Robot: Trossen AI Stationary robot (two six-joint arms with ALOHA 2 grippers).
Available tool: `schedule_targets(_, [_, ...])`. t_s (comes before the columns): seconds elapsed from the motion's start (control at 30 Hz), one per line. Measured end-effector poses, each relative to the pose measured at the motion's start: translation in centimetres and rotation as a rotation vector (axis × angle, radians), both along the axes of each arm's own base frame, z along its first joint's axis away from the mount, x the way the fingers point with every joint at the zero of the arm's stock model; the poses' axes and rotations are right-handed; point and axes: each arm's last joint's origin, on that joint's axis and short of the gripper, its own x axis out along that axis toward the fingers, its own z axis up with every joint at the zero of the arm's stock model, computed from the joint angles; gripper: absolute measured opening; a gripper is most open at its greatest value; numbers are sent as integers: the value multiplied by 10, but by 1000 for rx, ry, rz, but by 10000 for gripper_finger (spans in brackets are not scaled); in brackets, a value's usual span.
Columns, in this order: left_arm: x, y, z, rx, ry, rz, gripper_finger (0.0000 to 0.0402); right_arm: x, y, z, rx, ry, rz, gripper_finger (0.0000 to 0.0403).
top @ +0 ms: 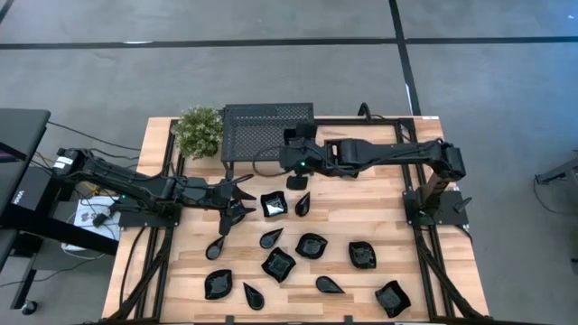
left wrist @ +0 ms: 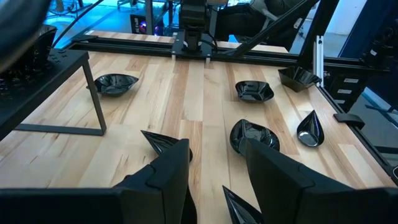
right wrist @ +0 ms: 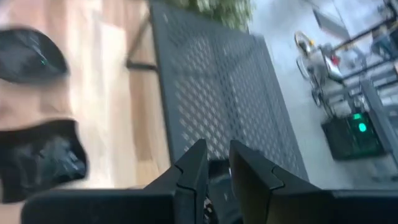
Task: Pick & Place Mini shaped plates
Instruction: Stack the black distorted square plate on top of the black distorted square plate on the shelf
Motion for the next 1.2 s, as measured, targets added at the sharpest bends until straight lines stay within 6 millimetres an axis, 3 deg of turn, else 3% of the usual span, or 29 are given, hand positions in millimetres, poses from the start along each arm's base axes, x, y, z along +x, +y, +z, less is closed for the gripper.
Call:
schedule_targets(0.17, [0,0,0,0,0,0,159,-1,32,5,51,7,141,64])
schedule_targets(0.3, [0,0,0,0,0,0,159,-3,57,-19,187,62,283,66])
schedule_targets(0.43, [0,0,0,0,0,0,159,-6,74,-45,243,83,264,79])
schedule_targets(0.8, [0,0,0,0,0,0,159,-5,80,-110,352,-79,267,137])
schedule_targets(1.07, [0,0,0,0,0,0,159,-14,80,-145,457,-132,223,135])
schedule_targets(1.2, [0,0,0,0,0,0,159,-7,81,-169,462,-114,212,126])
